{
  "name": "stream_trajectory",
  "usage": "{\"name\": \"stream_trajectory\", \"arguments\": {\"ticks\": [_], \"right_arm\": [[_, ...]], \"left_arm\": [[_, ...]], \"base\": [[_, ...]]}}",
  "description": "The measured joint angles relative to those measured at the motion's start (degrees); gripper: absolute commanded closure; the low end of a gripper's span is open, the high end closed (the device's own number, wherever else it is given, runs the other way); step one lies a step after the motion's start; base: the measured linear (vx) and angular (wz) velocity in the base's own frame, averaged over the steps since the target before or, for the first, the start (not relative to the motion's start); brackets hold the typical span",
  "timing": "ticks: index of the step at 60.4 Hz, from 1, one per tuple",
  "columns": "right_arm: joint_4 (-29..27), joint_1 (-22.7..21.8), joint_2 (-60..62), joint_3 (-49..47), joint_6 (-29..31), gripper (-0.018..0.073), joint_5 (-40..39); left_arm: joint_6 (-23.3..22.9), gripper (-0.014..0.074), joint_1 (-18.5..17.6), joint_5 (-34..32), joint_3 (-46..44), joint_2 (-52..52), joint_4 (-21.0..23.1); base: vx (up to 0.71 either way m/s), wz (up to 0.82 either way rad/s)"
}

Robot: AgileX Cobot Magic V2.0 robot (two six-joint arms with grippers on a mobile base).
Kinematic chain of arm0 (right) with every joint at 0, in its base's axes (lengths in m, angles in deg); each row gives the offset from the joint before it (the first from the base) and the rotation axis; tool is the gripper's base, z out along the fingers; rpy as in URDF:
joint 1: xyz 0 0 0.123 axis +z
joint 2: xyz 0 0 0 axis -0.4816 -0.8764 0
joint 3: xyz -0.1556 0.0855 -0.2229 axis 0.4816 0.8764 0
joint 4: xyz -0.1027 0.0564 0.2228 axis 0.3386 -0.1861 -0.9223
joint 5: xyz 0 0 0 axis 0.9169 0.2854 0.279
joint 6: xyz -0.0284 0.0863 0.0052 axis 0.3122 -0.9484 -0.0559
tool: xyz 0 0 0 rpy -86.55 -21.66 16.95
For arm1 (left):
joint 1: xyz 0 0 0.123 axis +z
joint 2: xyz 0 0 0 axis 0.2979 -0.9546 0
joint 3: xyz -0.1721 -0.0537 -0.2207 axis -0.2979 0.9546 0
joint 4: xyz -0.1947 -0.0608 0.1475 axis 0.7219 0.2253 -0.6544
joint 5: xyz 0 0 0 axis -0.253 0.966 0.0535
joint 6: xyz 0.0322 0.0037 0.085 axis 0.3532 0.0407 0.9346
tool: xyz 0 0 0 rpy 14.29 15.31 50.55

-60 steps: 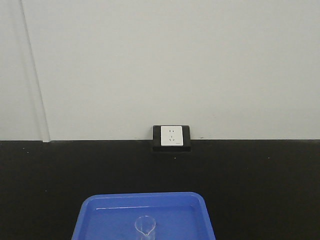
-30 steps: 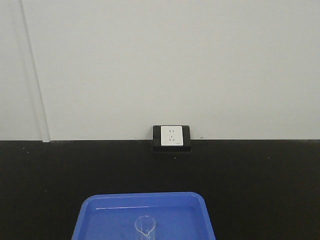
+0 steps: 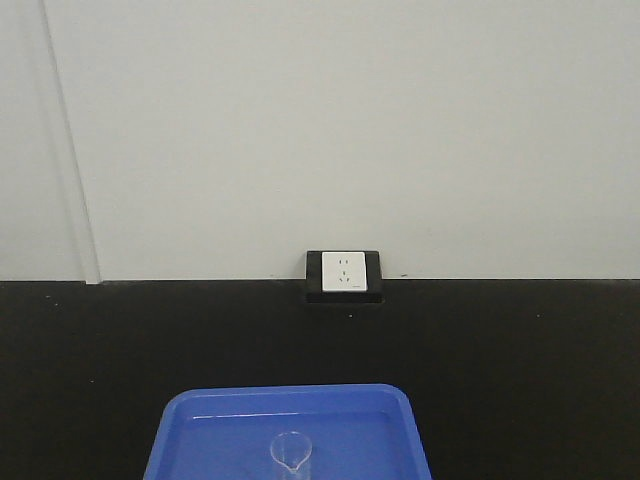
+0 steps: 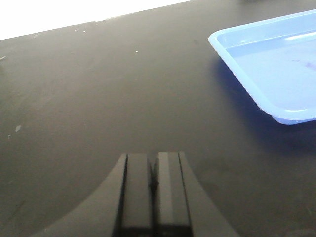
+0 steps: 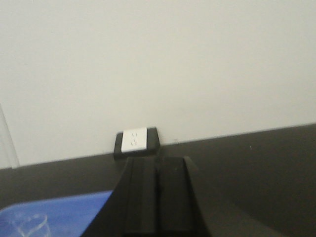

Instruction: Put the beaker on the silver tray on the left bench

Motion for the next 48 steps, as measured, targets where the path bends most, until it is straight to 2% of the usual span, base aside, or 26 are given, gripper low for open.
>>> {"name": "stream_trajectory", "arguments": {"ticks": [13, 23, 36, 48], "right_arm": [[0.19, 0.00, -17.70, -14.21, 5.78, 0.0571, -5.10], [0.19, 0.00, -35.15, -23.16, 6.58, 0.0571, -9.05], [0.19, 0.00, -48.93, -26.37, 6.58, 0.0571, -10.68], [0.19, 0.00, -55.56, -26.37, 6.60, 0.0536, -11.69]], "left_arm": [[0.00, 0.0595, 0.00, 0.00, 0.00, 0.00, 0.00], [0.00, 0.0595, 0.00, 0.00, 0.00, 0.00, 0.00], [0.00, 0.0595, 0.00, 0.00, 0.00, 0.00, 0.00], [0.00, 0.0595, 0.00, 0.00, 0.00, 0.00, 0.00]], "base": [[0.00, 0.00], [0.00, 0.00], [0.00, 0.00], [0.00, 0.00]]}}
